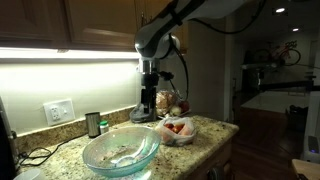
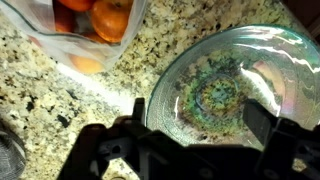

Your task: Get an apple from the white carrier bag and place it in the glass bowl

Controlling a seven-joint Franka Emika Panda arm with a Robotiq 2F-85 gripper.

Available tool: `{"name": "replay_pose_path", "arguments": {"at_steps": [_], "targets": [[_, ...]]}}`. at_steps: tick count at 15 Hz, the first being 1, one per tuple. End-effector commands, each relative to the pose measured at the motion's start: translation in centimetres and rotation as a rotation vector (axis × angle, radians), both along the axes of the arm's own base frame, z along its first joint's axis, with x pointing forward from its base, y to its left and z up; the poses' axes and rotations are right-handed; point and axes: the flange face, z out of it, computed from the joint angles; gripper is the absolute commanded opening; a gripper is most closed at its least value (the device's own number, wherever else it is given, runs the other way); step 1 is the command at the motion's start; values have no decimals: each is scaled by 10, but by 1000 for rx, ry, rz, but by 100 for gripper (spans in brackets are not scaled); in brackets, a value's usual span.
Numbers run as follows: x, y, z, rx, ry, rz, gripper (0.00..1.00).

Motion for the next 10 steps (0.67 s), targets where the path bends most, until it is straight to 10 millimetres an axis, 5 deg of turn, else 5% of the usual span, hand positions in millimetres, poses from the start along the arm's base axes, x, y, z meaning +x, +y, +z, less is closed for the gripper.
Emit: {"name": "replay_pose_path", "arguments": {"at_steps": [1, 10], "targets": [[-9, 0, 6, -42, 7, -86, 100], [-22, -2, -3, -147, 34, -238, 100]]}}
